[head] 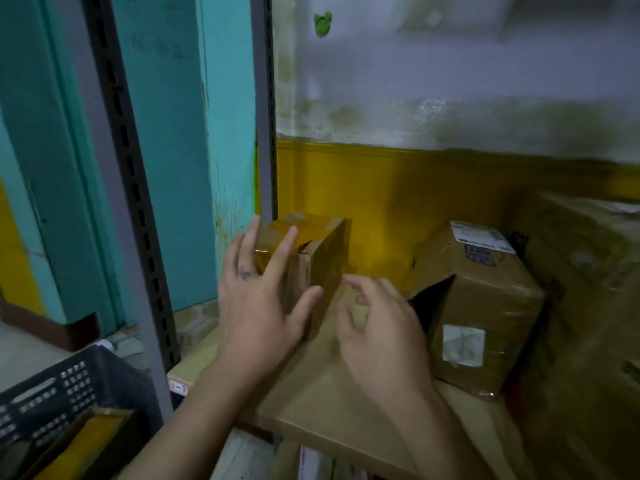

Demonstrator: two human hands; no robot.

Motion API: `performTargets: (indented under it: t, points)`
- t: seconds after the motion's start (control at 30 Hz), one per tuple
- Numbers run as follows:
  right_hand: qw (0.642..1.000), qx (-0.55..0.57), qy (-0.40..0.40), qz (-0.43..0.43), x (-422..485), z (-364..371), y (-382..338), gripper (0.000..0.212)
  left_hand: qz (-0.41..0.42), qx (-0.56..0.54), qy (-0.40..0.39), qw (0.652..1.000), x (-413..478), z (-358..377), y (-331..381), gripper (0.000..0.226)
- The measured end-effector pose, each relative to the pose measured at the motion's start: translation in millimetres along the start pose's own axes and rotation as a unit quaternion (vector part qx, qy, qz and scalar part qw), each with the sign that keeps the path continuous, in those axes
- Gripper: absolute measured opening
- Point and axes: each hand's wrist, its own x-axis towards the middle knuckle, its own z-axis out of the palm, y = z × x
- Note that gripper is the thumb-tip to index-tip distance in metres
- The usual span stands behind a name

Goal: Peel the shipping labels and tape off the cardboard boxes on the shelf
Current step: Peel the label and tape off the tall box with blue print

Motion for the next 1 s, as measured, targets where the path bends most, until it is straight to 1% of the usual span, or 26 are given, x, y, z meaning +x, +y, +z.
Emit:
performTargets:
  t: [0.03, 0.1, 0.17, 0.27, 0.3, 0.33, 0.4, 0.47, 0.53, 0.57, 0.6, 0.63, 0.67, 0.73, 0.77, 0.8, 0.83, 0.9, 0.93, 1.0]
  points:
    - [0.999, -0.009, 0.030, -0.016, -4.3, -9.3, 1.0, 0.037, 0.014, 0.025, -0.014, 0.999, 0.6, 3.8, 4.1, 0.076]
    - [0.996, -0.032, 0.076, -0.033, -10.8, -26.7, 3.9, 0.034, 0.008, 0.041, -0.051, 0.998, 5.7, 11.7, 8.6, 0.076]
    - [0.992, -0.060, 0.109, -0.023, -16.3, -39.3, 7.3, 0.032, -0.013, 0.025, -0.073, 0.997, 11.0, 17.7, 7.5, 0.072]
    - [0.976, -0.106, 0.187, -0.016, -23.2, -49.6, 9.9, 0.032, -0.022, -0.007, -0.091, 0.996, 23.8, 20.7, -1.8, 0.068]
    - [0.973, -0.125, 0.195, -0.007, -25.1, -50.8, 10.4, 0.035, -0.026, -0.020, -0.107, 0.994, 28.8, 21.0, -4.8, 0.067]
    - [0.972, -0.144, 0.186, 0.010, -26.9, -51.2, 11.0, 0.039, -0.035, -0.033, -0.119, 0.992, 33.2, 21.3, -6.7, 0.066]
    - [0.974, -0.169, 0.138, 0.054, -29.5, -53.6, 9.4, 0.053, -0.053, -0.043, -0.125, 0.990, 37.9, 22.5, -6.1, 0.065]
    - [0.975, -0.176, 0.100, 0.088, -29.9, -59.6, 7.0, 0.063, -0.051, -0.022, -0.101, 0.993, 35.2, 25.2, 5.6, 0.071]
    - [0.972, -0.197, 0.076, 0.105, -28.7, -64.6, 6.6, 0.069, 0.003, -0.018, -0.065, 0.998, 25.2, 27.2, 28.2, 0.074]
    - [0.969, -0.214, 0.069, 0.107, -28.6, -65.1, 6.8, 0.071, 0.041, -0.049, -0.067, 0.996, 19.0, 28.4, 40.8, 0.073]
    - [0.966, -0.226, 0.069, 0.103, -28.8, -65.4, 6.6, 0.072, 0.072, -0.103, -0.087, 0.988, 13.3, 29.1, 53.4, 0.072]
    - [0.965, -0.228, 0.077, 0.100, -30.2, -64.9, 6.6, 0.072, 0.085, -0.167, -0.121, 0.975, 8.3, 30.2, 65.8, 0.072]
    - [0.965, -0.224, 0.087, 0.101, -32.3, -64.1, 6.3, 0.072, 0.080, -0.227, -0.164, 0.957, 4.4, 32.8, 76.3, 0.074]
    - [0.967, -0.206, 0.105, 0.109, -37.7, -62.5, 6.5, 0.072, 0.035, -0.310, -0.254, 0.916, 1.2, 44.0, 89.0, 0.084]
    - [0.968, -0.194, 0.114, 0.112, -40.2, -62.0, 6.9, 0.072, 0.005, -0.338, -0.297, 0.893, 1.2, 50.4, 93.0, 0.094]
    - [0.969, -0.180, 0.113, 0.124, -42.6, -61.5, 7.1, 0.074, -0.019, -0.362, -0.326, 0.873, 1.1, 56.8, 95.4, 0.106]
    - [0.971, -0.164, 0.103, 0.143, -44.3, -61.2, 7.2, 0.078, -0.035, -0.379, -0.339, 0.860, 1.0, 62.5, 96.6, 0.117]
    - [0.972, -0.129, 0.084, 0.180, -45.1, -60.7, 9.7, 0.084, -0.050, -0.386, -0.339, 0.857, 1.5, 72.4, 96.9, 0.129]
    - [0.973, -0.105, 0.083, 0.188, -44.6, -60.5, 10.8, 0.085, -0.054, -0.383, -0.338, 0.858, 1.7, 75.6, 97.3, 0.130]
    - [0.978, -0.055, 0.094, 0.178, -43.6, -59.3, 11.4, 0.088, -0.056, -0.377, -0.333, 0.863, 1.7, 79.9, 97.4, 0.122]
